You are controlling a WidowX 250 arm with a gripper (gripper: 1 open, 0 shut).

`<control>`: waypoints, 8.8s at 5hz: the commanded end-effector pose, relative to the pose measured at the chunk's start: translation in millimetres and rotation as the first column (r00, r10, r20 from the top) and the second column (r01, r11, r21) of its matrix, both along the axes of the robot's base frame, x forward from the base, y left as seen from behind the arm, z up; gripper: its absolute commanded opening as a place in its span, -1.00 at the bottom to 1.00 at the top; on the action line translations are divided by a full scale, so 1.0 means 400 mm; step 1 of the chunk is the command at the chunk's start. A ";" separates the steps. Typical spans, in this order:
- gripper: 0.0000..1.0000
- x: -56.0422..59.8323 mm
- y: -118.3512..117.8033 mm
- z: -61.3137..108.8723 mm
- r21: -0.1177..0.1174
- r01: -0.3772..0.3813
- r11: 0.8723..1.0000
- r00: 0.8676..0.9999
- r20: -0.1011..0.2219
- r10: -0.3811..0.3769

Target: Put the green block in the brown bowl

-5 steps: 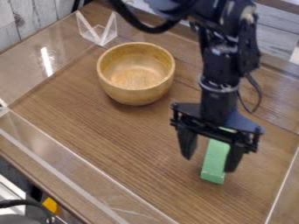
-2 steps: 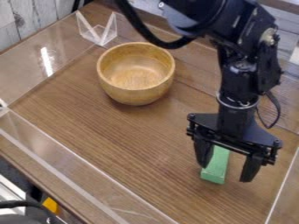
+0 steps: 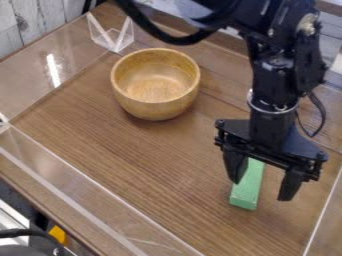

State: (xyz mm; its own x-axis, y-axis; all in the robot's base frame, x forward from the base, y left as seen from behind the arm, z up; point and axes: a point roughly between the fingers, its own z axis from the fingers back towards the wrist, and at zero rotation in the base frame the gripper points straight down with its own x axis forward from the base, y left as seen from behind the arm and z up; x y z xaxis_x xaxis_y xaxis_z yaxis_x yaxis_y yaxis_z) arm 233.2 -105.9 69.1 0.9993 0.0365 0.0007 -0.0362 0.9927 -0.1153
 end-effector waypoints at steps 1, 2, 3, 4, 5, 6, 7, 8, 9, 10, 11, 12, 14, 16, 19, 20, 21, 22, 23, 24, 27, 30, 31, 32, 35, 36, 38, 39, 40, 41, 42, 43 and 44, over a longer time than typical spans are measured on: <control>1.00 0.019 0.022 -0.001 -0.008 0.006 1.000 1.000 0.013 -0.005; 1.00 0.023 0.039 -0.028 -0.013 0.014 1.000 1.000 0.022 -0.013; 1.00 0.022 0.029 -0.055 -0.009 -0.032 0.999 0.999 0.017 0.032; 1.00 0.022 0.017 -0.086 -0.002 -0.078 0.997 0.997 0.015 0.078; -1.00 0.022 0.006 -0.089 0.002 -0.036 0.999 0.999 0.017 0.036; -1.00 0.019 -0.003 -0.083 0.005 0.010 1.000 1.000 0.015 -0.010; -1.00 0.031 -0.016 -0.068 0.007 0.004 1.000 1.000 0.011 -0.004; -1.00 0.043 -0.026 -0.041 0.010 -0.003 1.000 1.000 0.015 0.003; -1.00 0.039 -0.019 0.008 0.017 -0.043 0.999 0.999 0.019 0.043; -1.00 0.039 0.004 0.104 0.023 -0.095 0.995 0.994 0.056 0.093; -1.00 0.063 0.056 0.182 0.016 -0.098 0.995 0.991 0.090 0.096; -1.00 0.104 0.170 0.213 0.032 -0.169 0.985 0.980 0.111 0.164; -1.00 0.154 0.226 0.133 0.046 -0.012 0.999 0.997 0.082 0.008; -1.00 0.216 0.265 0.102 0.037 -0.135 0.990 0.990 0.053 0.133; -1.00 0.270 0.256 0.080 0.034 -0.113 0.993 0.994 0.011 0.112; -1.00 0.280 0.248 0.061 0.031 -0.094 0.995 0.996 -0.006 0.094; -1.00 0.281 0.245 0.064 0.026 -0.119 0.993 0.993 -0.021 0.120; -1.00 0.284 0.243 0.069 0.023 -0.138 0.990 0.990 -0.035 0.139; -1.00 0.291 0.258 0.062 0.027 -0.161 0.987 0.986 -0.027 0.162; -1.00 0.310 0.296 0.084 0.031 -0.185 0.982 0.983 -0.017 0.185; -1.00 0.292 0.502 0.121 0.053 -0.293 0.955 0.956 0.014 0.292; -1.00 0.283 0.515 0.097 0.093 -0.225 0.970 0.974 -0.010 0.227; -1.00 0.275 0.498 0.087 0.100 -0.183 0.978 0.982 -0.020 0.186; -1.00 0.270 0.521 0.078 0.106 -0.187 0.977 0.981 -0.032 0.191; -1.00 0.221 0.542 0.031 0.098 -0.270 0.958 0.960 -0.046 0.275; 1.00 0.219 0.536 0.045 0.083 -0.329 0.940 0.943 -0.024 0.332; -1.00 0.228 0.499 0.098 0.070 -0.392 0.917 0.920 0.007 0.392; 1.00 0.242 0.475 0.104 0.082 -0.409 0.909 0.912 0.001 0.410; -1.00 0.241 0.495 0.095 0.092 -0.441 0.893 0.897 -0.004 0.443; -1.00 0.239 0.513 0.087 0.106 -0.469 0.877 0.881 -0.011 0.472; -1.00 0.241 0.532 0.074 0.116 -0.497 0.860 0.865 -0.012 0.502; 1.00 0.256 0.552 0.059 0.120 -0.480 0.869 0.874 -0.010 0.485; 1.00 0.267 0.552 0.056 0.122 -0.457 0.881 0.887 -0.009 0.461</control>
State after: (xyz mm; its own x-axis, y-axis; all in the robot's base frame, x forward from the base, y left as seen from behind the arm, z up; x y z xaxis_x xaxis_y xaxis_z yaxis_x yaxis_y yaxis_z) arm 333.0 110.6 74.9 0.8661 0.4963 -0.0601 -0.4965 0.8679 0.0121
